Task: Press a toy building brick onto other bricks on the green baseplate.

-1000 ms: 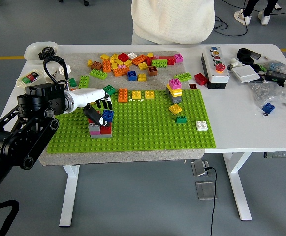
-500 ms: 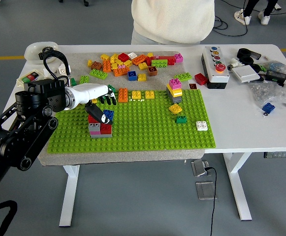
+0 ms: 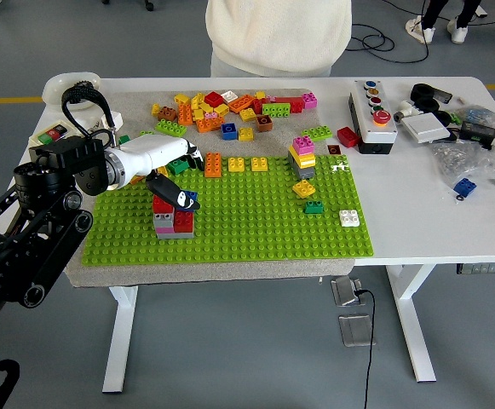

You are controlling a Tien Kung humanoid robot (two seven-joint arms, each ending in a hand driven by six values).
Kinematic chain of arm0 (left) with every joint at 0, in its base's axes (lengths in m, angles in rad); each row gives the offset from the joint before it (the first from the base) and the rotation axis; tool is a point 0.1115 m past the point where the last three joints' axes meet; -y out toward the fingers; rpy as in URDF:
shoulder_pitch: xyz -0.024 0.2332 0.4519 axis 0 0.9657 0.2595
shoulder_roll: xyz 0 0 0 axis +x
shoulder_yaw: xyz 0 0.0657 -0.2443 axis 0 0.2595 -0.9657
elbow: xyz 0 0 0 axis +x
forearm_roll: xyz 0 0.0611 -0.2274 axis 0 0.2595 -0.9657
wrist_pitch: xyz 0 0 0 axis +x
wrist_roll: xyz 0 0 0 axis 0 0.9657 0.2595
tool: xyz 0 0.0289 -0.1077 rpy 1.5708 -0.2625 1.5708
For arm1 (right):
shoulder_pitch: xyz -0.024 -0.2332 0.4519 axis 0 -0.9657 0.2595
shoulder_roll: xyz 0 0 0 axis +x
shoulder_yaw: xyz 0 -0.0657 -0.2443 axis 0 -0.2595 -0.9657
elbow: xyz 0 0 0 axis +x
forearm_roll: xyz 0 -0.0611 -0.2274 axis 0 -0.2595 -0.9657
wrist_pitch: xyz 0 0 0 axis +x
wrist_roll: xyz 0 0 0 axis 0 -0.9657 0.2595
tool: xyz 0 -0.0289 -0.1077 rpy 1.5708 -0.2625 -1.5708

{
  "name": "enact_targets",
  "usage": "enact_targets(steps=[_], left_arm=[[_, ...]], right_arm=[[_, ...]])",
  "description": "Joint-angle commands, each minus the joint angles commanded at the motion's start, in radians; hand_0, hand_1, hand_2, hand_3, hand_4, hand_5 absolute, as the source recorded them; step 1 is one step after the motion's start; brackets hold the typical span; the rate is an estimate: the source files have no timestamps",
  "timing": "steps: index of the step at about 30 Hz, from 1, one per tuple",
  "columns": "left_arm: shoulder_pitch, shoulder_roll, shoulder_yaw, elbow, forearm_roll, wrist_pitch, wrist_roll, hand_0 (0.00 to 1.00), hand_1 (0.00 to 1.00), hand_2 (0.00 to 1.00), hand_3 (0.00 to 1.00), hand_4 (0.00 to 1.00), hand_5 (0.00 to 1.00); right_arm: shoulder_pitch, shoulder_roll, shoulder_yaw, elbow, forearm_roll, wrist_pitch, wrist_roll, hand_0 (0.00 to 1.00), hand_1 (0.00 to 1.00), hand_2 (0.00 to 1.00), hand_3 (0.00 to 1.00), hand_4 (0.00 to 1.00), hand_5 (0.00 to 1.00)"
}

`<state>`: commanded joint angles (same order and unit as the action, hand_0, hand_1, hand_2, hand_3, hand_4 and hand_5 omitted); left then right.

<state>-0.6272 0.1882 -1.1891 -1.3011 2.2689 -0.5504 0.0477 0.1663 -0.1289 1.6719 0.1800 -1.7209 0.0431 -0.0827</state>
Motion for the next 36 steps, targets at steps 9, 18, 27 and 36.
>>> enact_targets(steps=[9, 18, 27, 36], left_arm=[[0.080, 0.031, 0.016, -0.032, 0.000, 0.145, -0.069, 0.998, 0.988, 0.901, 0.590, 0.998, 0.532], [0.134, 0.048, 0.023, -0.016, 0.000, 0.305, -0.122, 0.998, 0.992, 0.900, 0.586, 0.998, 0.602], [0.159, 0.050, 0.028, 0.021, 0.000, 0.352, -0.143, 0.998, 0.981, 0.896, 0.598, 0.998, 0.651], [0.169, 0.046, 0.031, 0.039, 0.000, 0.347, -0.144, 0.998, 0.979, 0.896, 0.601, 0.998, 0.662]], right_arm=[[0.005, -0.005, 0.003, 0.000, 0.000, 0.001, -0.001, 0.751, 0.641, 0.683, 0.606, 0.870, 0.520], [0.004, -0.004, 0.008, 0.000, -0.002, 0.004, -0.002, 0.751, 0.641, 0.683, 0.607, 0.870, 0.521], [0.009, -0.003, 0.007, 0.000, 0.000, 0.003, -0.001, 0.750, 0.641, 0.682, 0.607, 0.869, 0.521], [0.008, -0.003, 0.008, 0.000, -0.003, 0.004, -0.003, 0.750, 0.641, 0.683, 0.607, 0.870, 0.521]])
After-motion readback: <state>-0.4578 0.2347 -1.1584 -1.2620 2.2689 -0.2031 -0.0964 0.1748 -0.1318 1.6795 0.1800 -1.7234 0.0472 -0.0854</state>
